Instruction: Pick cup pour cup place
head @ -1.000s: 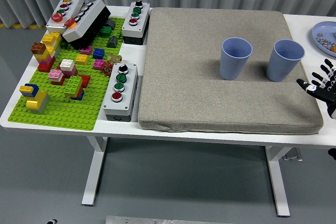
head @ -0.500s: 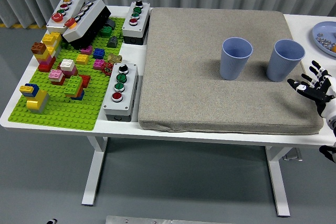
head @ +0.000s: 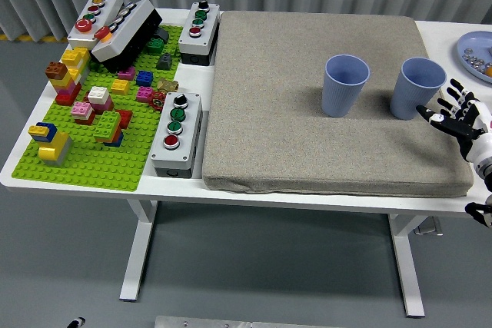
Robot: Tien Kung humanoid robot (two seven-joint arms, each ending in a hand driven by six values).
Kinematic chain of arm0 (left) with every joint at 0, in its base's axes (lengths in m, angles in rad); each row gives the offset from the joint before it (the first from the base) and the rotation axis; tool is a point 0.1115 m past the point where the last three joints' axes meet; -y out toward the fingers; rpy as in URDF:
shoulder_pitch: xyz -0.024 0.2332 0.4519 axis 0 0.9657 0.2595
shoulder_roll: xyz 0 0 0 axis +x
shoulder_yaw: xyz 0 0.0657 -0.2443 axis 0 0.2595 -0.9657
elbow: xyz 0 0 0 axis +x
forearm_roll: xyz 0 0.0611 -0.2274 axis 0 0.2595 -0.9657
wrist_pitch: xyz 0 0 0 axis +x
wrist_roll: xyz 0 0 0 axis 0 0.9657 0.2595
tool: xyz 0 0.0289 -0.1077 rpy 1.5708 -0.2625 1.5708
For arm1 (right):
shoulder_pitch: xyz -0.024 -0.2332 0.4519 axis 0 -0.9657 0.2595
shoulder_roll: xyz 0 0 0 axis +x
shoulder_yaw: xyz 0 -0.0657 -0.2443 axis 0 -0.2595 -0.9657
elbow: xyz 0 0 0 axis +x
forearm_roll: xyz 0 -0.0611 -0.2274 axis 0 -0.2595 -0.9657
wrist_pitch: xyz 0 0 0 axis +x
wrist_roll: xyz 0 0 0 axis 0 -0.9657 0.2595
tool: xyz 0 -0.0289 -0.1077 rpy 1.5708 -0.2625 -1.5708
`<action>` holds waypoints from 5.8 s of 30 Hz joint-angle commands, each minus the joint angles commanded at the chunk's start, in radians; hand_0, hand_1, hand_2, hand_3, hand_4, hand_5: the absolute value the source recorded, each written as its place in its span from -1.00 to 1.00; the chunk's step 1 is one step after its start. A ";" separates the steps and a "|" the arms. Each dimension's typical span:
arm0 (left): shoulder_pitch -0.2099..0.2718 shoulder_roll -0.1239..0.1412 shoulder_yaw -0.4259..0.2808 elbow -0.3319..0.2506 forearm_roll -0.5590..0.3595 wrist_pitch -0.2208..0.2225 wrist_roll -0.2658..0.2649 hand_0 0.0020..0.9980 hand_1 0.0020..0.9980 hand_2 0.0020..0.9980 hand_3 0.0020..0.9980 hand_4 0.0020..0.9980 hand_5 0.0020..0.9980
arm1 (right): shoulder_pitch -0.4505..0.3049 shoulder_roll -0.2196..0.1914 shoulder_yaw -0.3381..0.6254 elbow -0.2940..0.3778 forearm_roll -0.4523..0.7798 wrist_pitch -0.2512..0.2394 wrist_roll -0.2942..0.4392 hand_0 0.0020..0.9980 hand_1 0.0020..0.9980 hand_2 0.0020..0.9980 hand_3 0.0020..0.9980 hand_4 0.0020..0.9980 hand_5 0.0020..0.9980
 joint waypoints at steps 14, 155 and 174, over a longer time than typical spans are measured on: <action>-0.003 0.002 0.013 0.000 -0.004 -0.001 0.000 0.67 0.63 0.76 0.63 0.28 1.00 | 0.044 0.014 -0.024 -0.050 0.031 -0.001 0.017 1.00 0.80 0.96 0.90 0.78 -0.27; -0.036 0.012 0.090 0.000 -0.021 -0.008 0.006 0.67 0.63 0.76 0.63 0.28 1.00 | 0.201 0.057 -0.135 -0.018 -0.210 -0.142 -0.010 0.60 0.24 0.01 0.22 0.40 -0.82; -0.035 0.014 0.099 0.000 -0.030 -0.007 0.005 0.67 0.63 0.76 0.63 0.28 1.00 | 0.236 0.059 -0.202 0.037 -0.651 -0.208 -0.114 0.62 0.24 0.02 0.23 0.39 -0.83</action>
